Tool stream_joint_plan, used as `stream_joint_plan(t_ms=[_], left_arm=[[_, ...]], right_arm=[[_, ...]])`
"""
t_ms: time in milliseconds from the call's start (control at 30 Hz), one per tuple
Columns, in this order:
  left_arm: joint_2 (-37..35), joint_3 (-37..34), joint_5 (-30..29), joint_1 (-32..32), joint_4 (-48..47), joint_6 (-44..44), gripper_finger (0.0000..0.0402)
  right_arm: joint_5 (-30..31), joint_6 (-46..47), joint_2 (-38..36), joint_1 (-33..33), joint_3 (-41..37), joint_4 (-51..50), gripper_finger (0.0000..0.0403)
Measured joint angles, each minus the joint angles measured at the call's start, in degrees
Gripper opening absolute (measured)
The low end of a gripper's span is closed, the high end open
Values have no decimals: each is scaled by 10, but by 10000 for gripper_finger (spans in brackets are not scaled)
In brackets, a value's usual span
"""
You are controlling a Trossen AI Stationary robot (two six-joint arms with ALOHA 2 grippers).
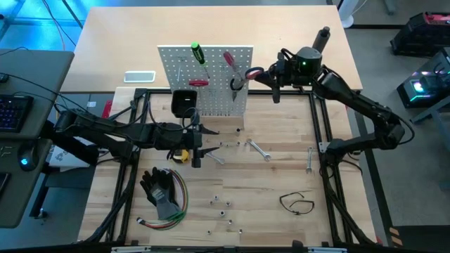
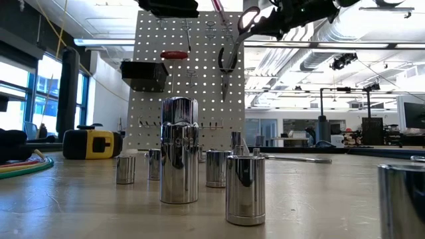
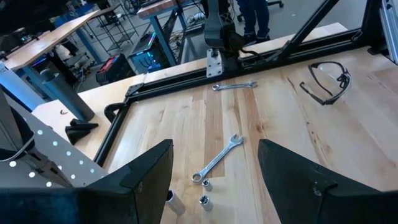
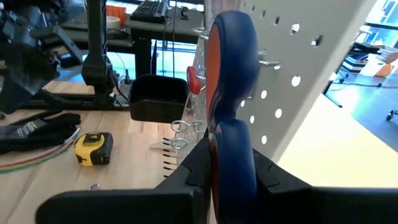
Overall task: Hang tools onto peg board
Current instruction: Hang the blue scissors on the white peg board
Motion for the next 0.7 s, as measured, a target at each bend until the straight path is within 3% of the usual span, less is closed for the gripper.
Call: stream_joint_plan(t_ms=[700], left_arm=[[0,0,0,0,0,6,229]], right_arm=[[-34,20,-3,-5,0,21,32]])
